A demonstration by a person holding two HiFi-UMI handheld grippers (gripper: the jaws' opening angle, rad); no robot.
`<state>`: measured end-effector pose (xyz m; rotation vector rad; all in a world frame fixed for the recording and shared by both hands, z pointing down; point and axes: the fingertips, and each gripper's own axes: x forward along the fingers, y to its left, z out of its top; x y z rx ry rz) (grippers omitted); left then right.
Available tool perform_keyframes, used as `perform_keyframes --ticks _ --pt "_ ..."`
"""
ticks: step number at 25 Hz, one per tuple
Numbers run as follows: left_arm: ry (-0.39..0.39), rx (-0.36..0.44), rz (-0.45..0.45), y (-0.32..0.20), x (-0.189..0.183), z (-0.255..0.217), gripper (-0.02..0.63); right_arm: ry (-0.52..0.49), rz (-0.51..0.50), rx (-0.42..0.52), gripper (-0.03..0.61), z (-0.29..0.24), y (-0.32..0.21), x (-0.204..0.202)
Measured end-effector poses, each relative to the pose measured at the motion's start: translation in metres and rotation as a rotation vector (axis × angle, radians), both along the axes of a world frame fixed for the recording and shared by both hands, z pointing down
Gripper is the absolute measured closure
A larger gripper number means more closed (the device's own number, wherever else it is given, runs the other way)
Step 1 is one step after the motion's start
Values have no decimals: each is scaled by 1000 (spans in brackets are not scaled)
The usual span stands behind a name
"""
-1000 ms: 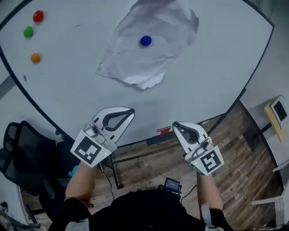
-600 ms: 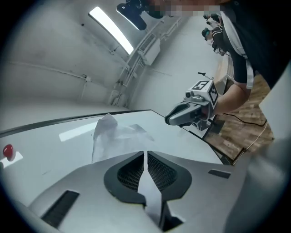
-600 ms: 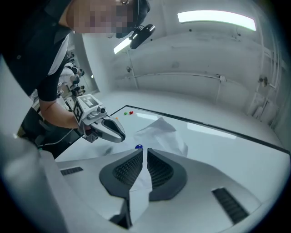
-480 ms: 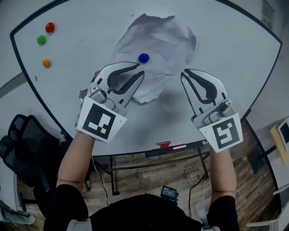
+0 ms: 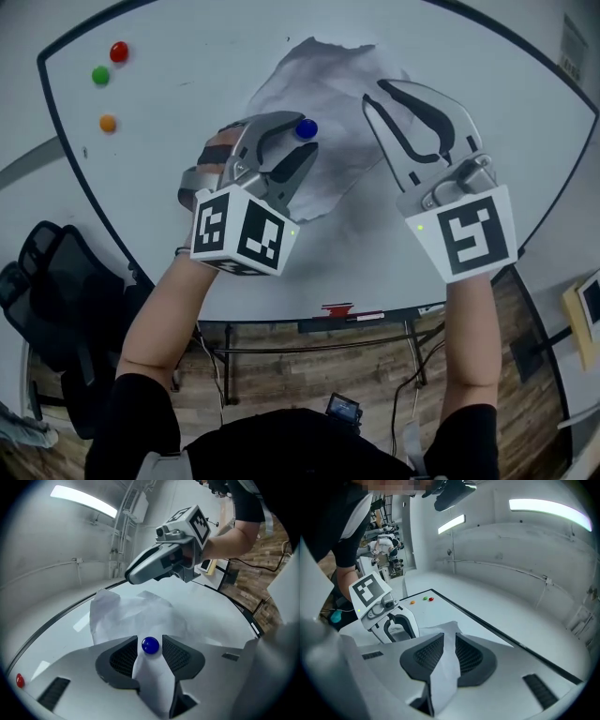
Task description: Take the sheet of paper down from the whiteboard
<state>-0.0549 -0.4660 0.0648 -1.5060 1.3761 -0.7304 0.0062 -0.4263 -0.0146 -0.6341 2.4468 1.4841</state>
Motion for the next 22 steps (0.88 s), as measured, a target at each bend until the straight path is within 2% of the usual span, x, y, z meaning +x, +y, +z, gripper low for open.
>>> perform_keyframes --ticks 3,8,13,18,22 --pt "-3 -16 -28 -8 0 0 449 18 6 31 502 -7 0 -3" --pt "-15 -21 -57 -12 -2 -2 449 109 41 62 461 -8 -8 -9" --pt "-40 -19 -67 -11 0 0 456 203 130 115 407 -8 -18 -21" --pt "-42 -32 -70 -13 2 0 474 198 173 159 399 -31 -24 -36" --pt "-33 -40 -63 -13 3 0 479 212 154 164 399 -41 -28 -44"
